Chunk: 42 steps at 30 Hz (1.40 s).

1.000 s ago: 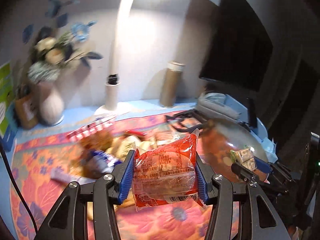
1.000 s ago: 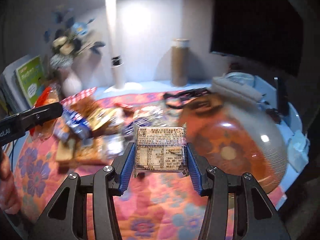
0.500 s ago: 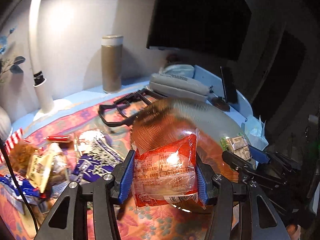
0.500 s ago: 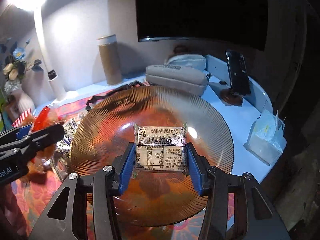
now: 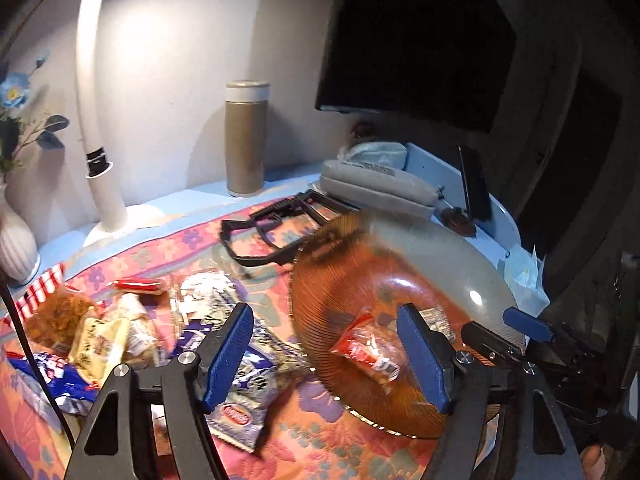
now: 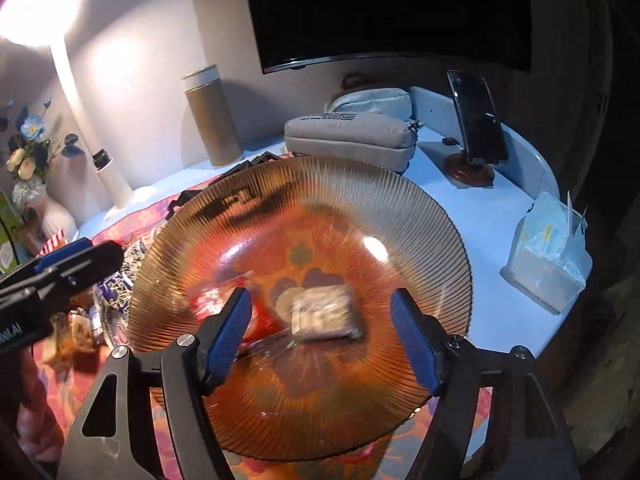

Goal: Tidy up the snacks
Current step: 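Carry both snacks to the amber glass plate and open both tools, then return both tools to the snack pile and approach the bread loaves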

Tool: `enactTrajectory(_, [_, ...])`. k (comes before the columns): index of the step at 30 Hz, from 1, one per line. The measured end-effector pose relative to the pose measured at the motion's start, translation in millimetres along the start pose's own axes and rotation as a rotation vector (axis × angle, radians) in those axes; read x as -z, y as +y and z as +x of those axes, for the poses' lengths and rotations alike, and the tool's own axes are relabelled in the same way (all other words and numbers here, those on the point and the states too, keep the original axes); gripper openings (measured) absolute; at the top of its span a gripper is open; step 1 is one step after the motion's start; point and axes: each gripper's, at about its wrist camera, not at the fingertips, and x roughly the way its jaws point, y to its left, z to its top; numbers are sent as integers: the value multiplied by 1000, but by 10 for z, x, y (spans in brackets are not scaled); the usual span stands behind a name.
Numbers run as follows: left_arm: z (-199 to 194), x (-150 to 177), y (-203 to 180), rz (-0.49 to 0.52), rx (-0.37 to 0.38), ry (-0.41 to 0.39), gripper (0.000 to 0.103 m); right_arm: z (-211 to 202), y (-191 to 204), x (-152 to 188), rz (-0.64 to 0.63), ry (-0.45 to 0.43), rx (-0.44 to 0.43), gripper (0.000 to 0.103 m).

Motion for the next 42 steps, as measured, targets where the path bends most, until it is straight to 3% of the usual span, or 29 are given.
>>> enactTrajectory(11, [-837, 76, 711, -59, -160, -127, 72, -143, 658, 10, -105, -33, -105, 71])
enactTrajectory(19, [-1436, 294, 1537, -177, -300, -193, 72, -135, 1222, 66, -176, -15, -192, 71])
enactTrajectory(23, [-1593, 408, 1829, -230, -333, -204, 72, -140, 1525, 117, -229, -10, -217, 71])
enactTrajectory(32, [-1713, 701, 2227, -283, -363, -183, 72, -90, 2046, 207, -332, 22, -275, 71])
enactTrajectory(35, [-1582, 766, 2328, -269, -323, -128, 72, -33, 2174, 220, -365, 39, -307, 71])
enactTrajectory(42, [-1226, 907, 2594, -272, -318, -22, 72, 230, 2309, 199, -391, 121, -346, 71])
